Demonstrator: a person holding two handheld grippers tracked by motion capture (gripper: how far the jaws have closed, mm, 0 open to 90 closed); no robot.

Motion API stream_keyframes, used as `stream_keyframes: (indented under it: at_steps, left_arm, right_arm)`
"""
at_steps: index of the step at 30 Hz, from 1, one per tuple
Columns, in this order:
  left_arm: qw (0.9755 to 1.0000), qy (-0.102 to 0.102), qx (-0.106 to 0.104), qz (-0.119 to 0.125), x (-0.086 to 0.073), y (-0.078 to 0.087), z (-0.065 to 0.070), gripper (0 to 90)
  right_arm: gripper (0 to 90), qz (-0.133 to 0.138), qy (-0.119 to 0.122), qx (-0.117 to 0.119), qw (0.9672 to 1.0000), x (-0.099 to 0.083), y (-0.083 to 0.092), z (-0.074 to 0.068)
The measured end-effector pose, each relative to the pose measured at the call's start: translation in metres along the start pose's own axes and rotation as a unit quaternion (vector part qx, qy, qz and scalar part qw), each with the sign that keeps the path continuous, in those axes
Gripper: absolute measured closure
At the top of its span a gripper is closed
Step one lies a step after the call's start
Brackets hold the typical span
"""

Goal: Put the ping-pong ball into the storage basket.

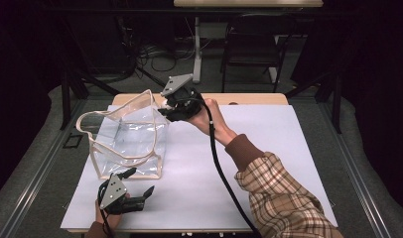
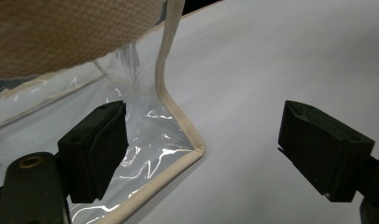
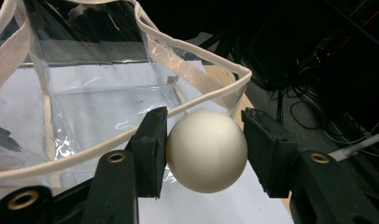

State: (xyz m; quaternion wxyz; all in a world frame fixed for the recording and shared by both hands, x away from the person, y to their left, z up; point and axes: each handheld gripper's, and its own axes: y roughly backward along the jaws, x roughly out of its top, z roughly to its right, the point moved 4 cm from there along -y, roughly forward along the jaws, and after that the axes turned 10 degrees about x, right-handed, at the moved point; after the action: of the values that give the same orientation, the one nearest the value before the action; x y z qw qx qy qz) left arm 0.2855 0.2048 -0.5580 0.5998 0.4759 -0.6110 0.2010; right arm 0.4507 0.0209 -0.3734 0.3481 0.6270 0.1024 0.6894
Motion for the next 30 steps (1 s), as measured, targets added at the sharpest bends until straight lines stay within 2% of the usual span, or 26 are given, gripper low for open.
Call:
stream_keyframes:
  at_steps: [16,30]
  left_arm:
    - [1.0000,0.000,-0.002,0.000,0.000,0.000,0.000,15.9]
    - [1.0000,-0.002,-0.002,0.001,0.000,0.000,0.000,15.9]
  right_arm:
    - [51.1,0.011,0.007,-0.001,0.9999,0.013,-0.004,-0.003]
    - [51.1,0.008,0.010,0.003,0.9999,0.019,-0.010,-0.006]
